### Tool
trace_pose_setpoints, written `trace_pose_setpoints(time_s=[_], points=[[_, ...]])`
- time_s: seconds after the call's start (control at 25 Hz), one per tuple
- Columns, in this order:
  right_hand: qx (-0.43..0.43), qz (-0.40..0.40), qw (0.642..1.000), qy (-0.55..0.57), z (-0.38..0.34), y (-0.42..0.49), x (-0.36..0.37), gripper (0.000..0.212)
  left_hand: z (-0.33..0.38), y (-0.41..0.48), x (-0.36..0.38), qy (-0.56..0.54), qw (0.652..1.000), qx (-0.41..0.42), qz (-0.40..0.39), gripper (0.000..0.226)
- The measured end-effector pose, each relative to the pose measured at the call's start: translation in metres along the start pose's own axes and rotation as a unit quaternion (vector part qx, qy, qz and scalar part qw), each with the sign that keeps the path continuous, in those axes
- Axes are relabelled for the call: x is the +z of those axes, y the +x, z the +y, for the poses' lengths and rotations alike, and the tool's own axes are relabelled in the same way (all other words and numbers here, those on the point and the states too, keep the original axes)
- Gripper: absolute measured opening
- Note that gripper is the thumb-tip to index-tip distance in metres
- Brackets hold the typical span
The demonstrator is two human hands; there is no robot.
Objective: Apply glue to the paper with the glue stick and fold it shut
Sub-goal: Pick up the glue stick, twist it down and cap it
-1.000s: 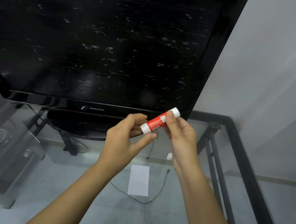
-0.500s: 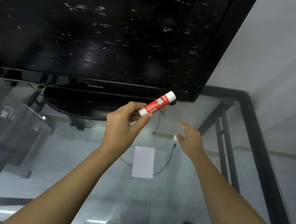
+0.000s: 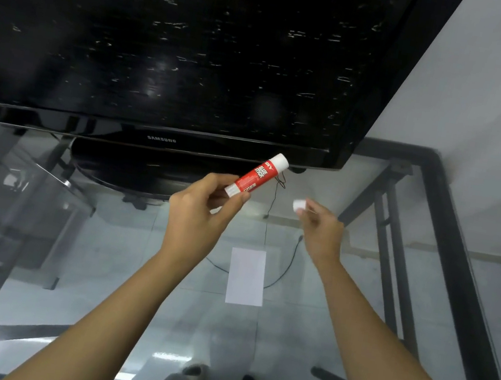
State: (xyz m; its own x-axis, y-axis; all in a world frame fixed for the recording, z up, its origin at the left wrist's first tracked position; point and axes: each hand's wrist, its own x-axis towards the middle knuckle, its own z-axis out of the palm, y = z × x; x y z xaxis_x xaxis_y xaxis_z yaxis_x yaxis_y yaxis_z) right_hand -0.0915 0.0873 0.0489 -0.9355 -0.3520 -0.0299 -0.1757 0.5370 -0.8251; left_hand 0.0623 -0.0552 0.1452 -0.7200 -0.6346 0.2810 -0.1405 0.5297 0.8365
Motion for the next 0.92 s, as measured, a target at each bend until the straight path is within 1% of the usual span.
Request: trace_pose_setpoints(time_s=[0.04, 0.08, 0.12, 0.16, 0.24, 0.32, 0.44, 0.68, 0.8, 0.92], points=[[0.024, -0.004, 0.991, 0.130, -0.020, -0.006, -0.006, 0.036, 0.000, 0.002, 0.000, -0.008, 1.000, -0.005, 0.000, 0.027], [0.036, -0.022, 0.973, 0.227, -0.039, -0.014, -0.013, 0.039, 0.000, 0.002, 0.000, -0.019, 1.000, -0.007, -0.001, 0.026], [0.032, -0.044, 0.955, 0.292, -0.054, -0.023, -0.021, 0.040, 0.001, 0.002, 0.000, -0.031, 0.999, -0.006, -0.003, 0.025], [0.024, -0.065, 0.941, 0.331, -0.066, -0.032, -0.029, 0.042, 0.003, 0.001, 0.000, -0.042, 0.999, -0.003, -0.005, 0.025], [-0.001, -0.081, 0.928, 0.364, -0.084, -0.048, -0.042, 0.043, 0.009, -0.004, 0.000, -0.054, 0.998, 0.013, -0.011, 0.026], [-0.019, -0.081, 0.929, 0.362, -0.094, -0.057, -0.052, 0.040, 0.013, -0.012, -0.001, -0.052, 0.998, 0.037, -0.020, 0.030], [-0.042, -0.089, 0.947, 0.306, -0.101, -0.061, -0.065, 0.034, 0.017, -0.020, -0.009, -0.028, 0.996, 0.074, -0.032, 0.035], [-0.105, -0.147, 0.961, 0.210, -0.111, -0.062, -0.093, 0.032, 0.025, -0.022, -0.026, -0.012, 0.990, 0.129, -0.050, 0.037], [-0.117, -0.138, 0.963, 0.197, -0.112, -0.066, -0.093, 0.033, 0.029, -0.025, -0.023, -0.004, 0.988, 0.148, -0.037, 0.035], [-0.119, -0.122, 0.967, 0.191, -0.114, -0.070, -0.089, 0.032, 0.029, -0.033, -0.016, 0.003, 0.990, 0.139, -0.002, 0.031]])
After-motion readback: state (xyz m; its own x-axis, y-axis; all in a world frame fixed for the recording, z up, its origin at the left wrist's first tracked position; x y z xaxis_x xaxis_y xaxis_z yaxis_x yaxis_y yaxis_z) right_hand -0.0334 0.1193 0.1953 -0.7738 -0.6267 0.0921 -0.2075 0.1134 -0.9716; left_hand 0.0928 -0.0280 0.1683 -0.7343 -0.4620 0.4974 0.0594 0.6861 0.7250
